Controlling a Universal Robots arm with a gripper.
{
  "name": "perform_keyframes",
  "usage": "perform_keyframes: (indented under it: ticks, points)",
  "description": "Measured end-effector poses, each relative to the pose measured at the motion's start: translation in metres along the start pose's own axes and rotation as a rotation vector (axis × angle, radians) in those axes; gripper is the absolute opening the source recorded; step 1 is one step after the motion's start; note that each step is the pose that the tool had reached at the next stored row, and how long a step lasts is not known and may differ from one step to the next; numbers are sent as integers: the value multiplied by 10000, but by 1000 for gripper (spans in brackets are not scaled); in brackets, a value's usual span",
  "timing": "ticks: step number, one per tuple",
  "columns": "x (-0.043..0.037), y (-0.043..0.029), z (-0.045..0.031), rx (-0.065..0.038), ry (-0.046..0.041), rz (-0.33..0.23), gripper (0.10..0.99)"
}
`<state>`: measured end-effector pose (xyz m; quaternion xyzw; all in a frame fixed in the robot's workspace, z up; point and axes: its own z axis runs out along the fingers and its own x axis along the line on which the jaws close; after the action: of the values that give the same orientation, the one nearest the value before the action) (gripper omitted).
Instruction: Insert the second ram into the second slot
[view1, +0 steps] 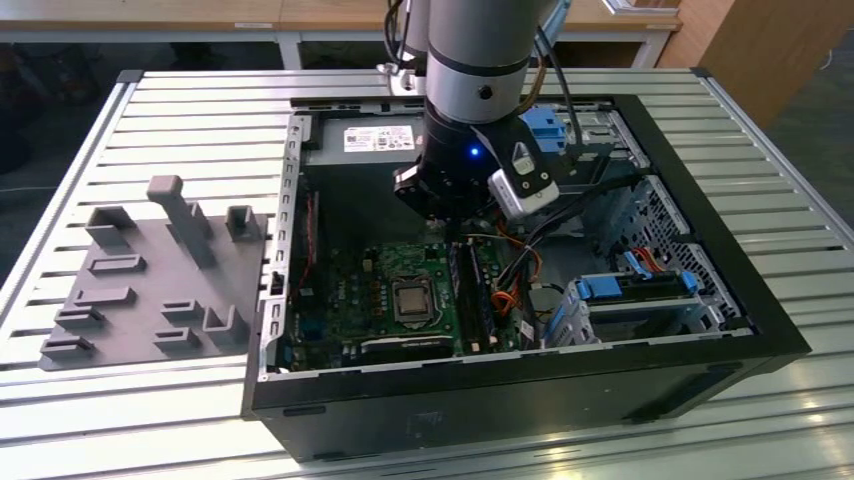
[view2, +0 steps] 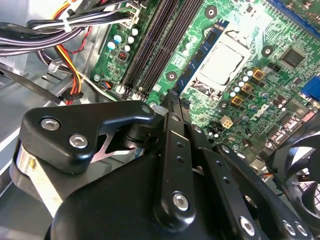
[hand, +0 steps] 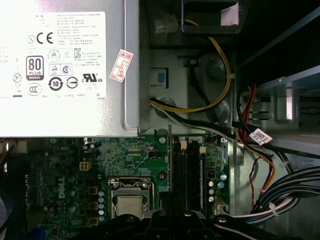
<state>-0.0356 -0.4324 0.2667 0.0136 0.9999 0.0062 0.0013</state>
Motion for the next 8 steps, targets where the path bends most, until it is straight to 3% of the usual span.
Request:
perform_keyframes:
  ticks: [8]
  points:
    - [-1,-13,22,0,0,4,118]
